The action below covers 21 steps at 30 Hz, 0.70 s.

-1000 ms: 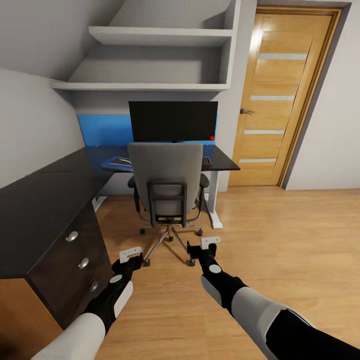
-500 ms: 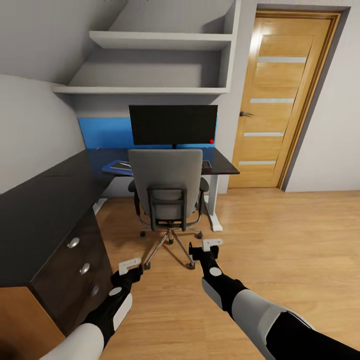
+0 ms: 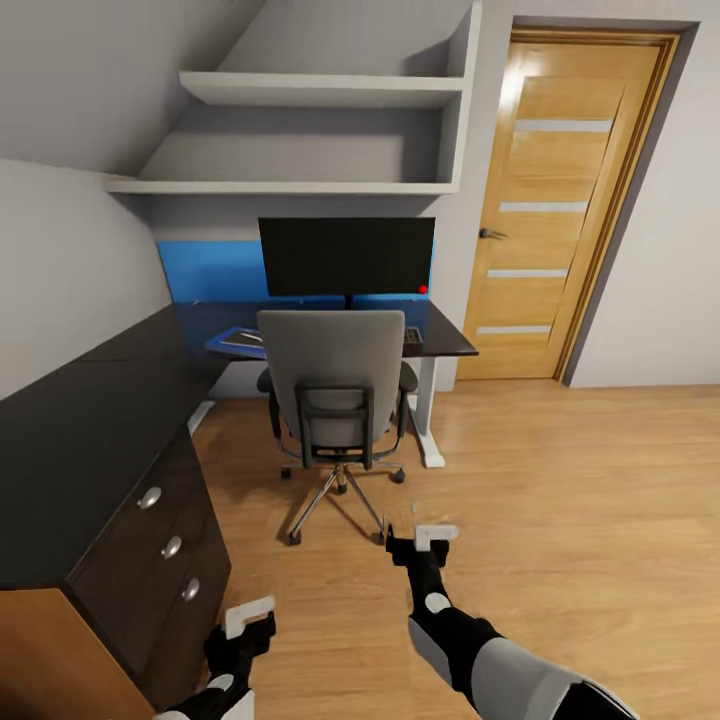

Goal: In the bedroom, organize the workspace by keeping the computer under the desk, ensuring the monitor is on the desk, placing the keyboard on the desk next to the monitor, placing the mouse on the desk next to the keyboard, moving the folder from the swivel chair onto the desk next to the mouse, stacking the notebook on top of the folder with the pen on top of the notebook, and positioning the swivel chair next to the desk.

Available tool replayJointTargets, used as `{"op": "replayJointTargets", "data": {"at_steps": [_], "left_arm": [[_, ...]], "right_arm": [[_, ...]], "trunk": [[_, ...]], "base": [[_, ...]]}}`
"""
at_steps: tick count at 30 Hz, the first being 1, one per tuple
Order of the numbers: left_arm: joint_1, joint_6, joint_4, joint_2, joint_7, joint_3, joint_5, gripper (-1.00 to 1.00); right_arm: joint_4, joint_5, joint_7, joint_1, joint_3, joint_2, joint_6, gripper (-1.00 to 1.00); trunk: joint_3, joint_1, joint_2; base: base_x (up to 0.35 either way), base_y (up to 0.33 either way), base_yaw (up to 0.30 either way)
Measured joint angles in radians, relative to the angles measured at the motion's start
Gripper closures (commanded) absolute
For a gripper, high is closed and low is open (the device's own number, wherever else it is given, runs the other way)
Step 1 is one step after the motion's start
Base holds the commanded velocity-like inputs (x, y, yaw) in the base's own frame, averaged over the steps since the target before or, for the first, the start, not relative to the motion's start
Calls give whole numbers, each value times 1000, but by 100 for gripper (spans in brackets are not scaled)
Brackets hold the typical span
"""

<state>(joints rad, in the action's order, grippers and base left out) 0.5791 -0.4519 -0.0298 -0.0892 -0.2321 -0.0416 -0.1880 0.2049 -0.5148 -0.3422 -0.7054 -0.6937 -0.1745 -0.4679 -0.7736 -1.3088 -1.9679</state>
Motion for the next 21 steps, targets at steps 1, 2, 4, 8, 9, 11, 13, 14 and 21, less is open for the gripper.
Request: {"op": "replayJointTargets", "data": {"at_steps": [1, 2, 4, 8, 9, 11, 13, 14, 21], "left_arm": [[-83, -15, 5, 0, 0, 6, -4, -100], [-84, -24, 6, 0, 1, 4, -2, -100], [-158, -147, 8, 0, 2, -1, -1, -100], [-215, -173, 8, 2, 1, 3, -3, -100], [-223, -176, 8, 3, 1, 3, -3, -100], [-247, -185, 8, 4, 0, 3, -4, -100], [-293, -197, 8, 7, -1, 4, -3, -100], [-302, -201, 8, 8, -1, 2, -2, -100], [-397, -346, 8, 25, 1, 3, -1, -100]], "right_arm": [[0, -2, -1, 26, 2, 0, -2, -100], [0, -1, -1, 35, 1, 0, -4, -100], [0, 18, -1, 130, -1, 0, -155, -100], [-9, 28, -2, 200, 2, 0, -222, -100], [-14, 30, -2, 208, 2, 0, -230, -100], [-39, 31, -1, 225, 4, 0, -251, -100], [-130, 34, -3, 239, 5, 0, -305, -100], [-146, 35, -3, 240, 3, 0, -320, -100], [-211, 34, -3, 314, 1, 0, -534, -100]], "trunk": [[3, 4, 7], [6, 8, 14], [12, 15, 28], [25, 31, 56], [28, 34, 63], [34, 42, 77], [40, 50, 91], [44, 54, 98], [66, 80, 147]], "base": [[0, 0, 0], [0, 0, 0], [0, 0, 0], [0, 0, 0], [0, 0, 0], [0, 0, 0], [0, 0, 0], [0, 0, 0], [0, 0, 0]]}}
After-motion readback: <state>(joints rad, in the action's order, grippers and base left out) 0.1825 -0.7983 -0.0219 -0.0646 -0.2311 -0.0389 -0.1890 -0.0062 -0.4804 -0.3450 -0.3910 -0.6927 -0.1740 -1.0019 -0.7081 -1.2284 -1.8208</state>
